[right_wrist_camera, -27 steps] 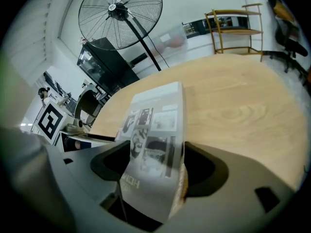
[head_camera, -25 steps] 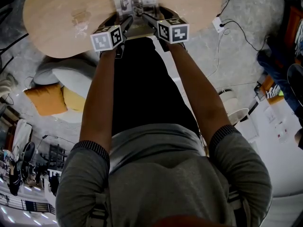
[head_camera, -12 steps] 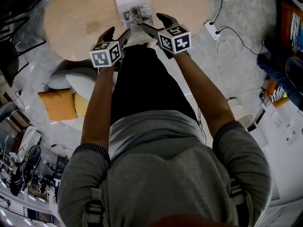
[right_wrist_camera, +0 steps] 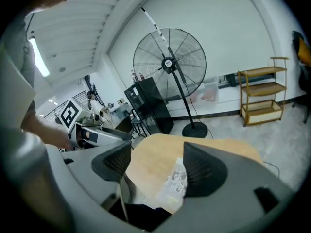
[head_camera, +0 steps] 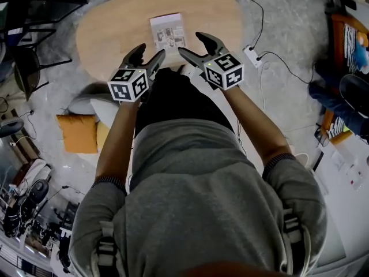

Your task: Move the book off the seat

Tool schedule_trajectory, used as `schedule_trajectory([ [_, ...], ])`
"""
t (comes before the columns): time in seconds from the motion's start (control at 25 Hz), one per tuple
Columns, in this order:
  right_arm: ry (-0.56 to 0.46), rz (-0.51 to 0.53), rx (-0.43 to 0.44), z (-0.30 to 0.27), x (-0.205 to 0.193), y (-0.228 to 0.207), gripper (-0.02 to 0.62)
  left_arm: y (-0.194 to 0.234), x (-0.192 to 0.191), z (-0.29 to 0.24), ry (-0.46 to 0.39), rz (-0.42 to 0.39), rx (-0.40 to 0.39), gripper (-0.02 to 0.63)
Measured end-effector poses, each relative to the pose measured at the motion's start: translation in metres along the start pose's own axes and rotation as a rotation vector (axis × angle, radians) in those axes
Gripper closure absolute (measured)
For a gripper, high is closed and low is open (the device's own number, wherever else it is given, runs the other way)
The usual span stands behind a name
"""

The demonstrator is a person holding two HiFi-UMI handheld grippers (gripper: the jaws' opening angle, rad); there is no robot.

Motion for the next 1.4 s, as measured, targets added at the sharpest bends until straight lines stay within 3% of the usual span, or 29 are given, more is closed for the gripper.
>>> schedule_trajectory([
  [0.28, -0.162, 0.122, 0.036, 0.062, 0.078, 0.037, 0.271, -0.069, 0.073, 0.055, -0.184, -0.159, -0.019, 0.27],
  [0.4, -0.235, 0.175, 0.064, 0.091, 0.109, 0.049, 0.31, -0.099, 0.101, 0.079, -0.279, -0.249, -0.005, 0.375],
  [0.52, -0.301, 0.215, 0.086, 0.111, 0.13, 0.054, 0.348, -0.12, 0.123, 0.095, -0.361, -0.321, 0.014, 0.417],
  [0.76, -0.378, 0.351, 0.086, 0.142, 0.151, 0.078, 0.474, -0.142, 0.146, 0.126, -0.477, -0.388, 0.041, 0.549],
  [0.96, -0.42, 0.424, 0.111, 0.162, 0.16, 0.101, 0.584, -0.161, 0.151, 0.144, -0.539, -0.45, 0.065, 0.591],
  [1.4, -0.472, 0.458, 0.099, 0.178, 0.176, 0.114, 0.59, -0.177, 0.155, 0.154, -0.58, -0.463, 0.017, 0.591],
])
Point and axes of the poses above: the fingertips, and each gripper's own axes: z backward along the fingers, y to its left, x out of its top, the point moved 7 cm from there along z, backward along the fingers, and after that the axes turned 6 degrees about y, right-handed, at the moved point
